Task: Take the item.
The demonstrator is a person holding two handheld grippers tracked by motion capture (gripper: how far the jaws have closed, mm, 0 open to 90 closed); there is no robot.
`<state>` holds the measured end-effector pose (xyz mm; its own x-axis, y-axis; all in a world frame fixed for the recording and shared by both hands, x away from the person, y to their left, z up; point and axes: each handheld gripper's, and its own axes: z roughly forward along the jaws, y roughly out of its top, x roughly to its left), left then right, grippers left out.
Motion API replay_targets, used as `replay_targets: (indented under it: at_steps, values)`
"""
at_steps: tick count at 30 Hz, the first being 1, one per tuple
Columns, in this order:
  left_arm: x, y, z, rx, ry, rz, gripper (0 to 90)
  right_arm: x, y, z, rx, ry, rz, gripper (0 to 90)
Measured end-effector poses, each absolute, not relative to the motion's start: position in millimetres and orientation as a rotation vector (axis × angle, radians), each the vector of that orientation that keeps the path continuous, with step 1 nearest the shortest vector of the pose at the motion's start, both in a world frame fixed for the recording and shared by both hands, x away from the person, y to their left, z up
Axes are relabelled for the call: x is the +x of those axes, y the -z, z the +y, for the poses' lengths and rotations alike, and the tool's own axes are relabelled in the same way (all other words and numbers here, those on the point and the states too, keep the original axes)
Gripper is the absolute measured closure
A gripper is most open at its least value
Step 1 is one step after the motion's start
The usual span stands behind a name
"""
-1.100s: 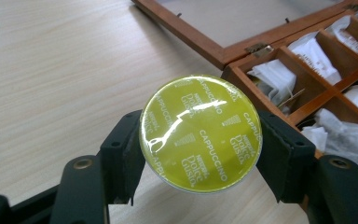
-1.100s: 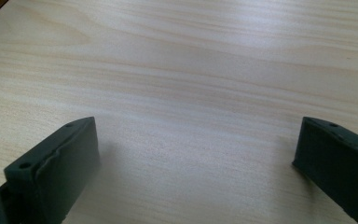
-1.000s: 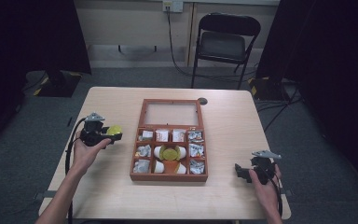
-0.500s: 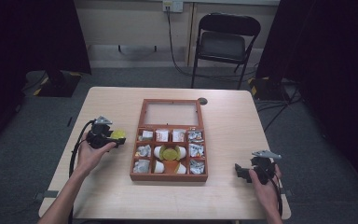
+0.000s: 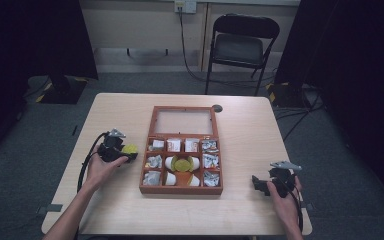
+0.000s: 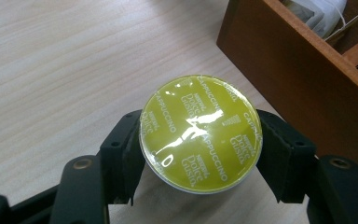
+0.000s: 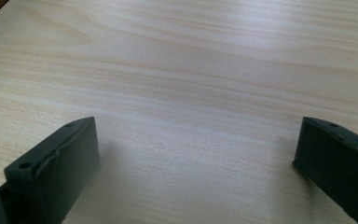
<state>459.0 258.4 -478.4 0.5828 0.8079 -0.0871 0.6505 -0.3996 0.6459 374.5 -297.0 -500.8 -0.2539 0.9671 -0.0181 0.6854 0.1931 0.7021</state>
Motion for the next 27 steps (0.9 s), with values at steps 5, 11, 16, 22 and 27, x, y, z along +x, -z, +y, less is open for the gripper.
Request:
replay_targets:
  at_steps: [5,11,16,22,27]
  values:
    - [459.9,478.5,259.5,2.157,-0.297,1.166,37.4,374.5,500.8,-297.0,1.54,-0.809,2.012,0.0]
    - [460.7,479.8,258.9,2.163,-0.308,1.184,29.3,374.5,500.8,-297.0,1.54,-0.809,2.012,0.0]
    - [459.5,475.4,263.9,2.12,-0.298,1.189,27.1,374.4,500.7,-297.0,1.54,-0.809,2.012,0.0]
    - [458.5,473.4,266.6,2.091,-0.297,1.181,19.9,374.5,500.8,-297.0,1.54,-0.809,2.012,0.0]
    - [453.6,465.4,266.3,2.079,-0.326,1.136,17.8,374.5,500.8,-297.0,1.54,-0.809,2.012,0.0]
